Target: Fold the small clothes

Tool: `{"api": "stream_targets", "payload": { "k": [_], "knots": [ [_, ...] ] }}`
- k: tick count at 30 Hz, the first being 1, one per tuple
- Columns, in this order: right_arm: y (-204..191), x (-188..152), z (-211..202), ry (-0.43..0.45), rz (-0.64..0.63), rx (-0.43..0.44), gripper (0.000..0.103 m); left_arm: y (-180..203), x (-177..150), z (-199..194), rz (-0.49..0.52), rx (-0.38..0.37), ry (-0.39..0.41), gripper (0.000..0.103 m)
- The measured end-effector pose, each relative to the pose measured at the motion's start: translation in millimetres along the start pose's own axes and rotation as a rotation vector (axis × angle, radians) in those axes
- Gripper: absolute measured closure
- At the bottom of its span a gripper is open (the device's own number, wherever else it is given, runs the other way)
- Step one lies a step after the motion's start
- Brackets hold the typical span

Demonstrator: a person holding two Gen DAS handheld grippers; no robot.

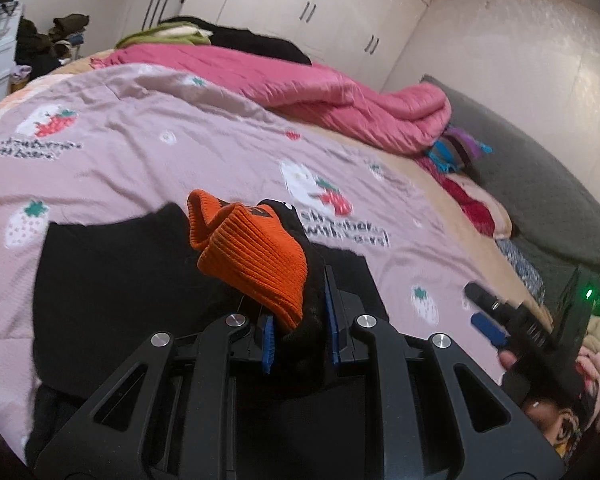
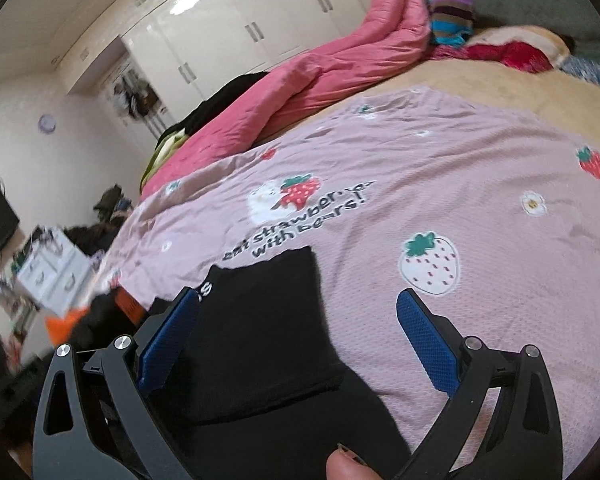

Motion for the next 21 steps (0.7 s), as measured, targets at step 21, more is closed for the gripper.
{"api": "stream_targets", "payload": {
  "k": [21],
  "knots": [
    [13,-2,6,-0.025,0.026,-0.028,0.005,29,-39,34,0.089,-0.069,-0.122,0.070]
  ]
}}
Point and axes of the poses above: each gripper's, at about its wrist camera, not at the fingertips, and z roughly the way its jaws point, y to its right, x to its top, the point moved 8 cm from there along z, roughly the way its jaws point, and after that the axes turned 1 degree about y, right-handed, at the moved point
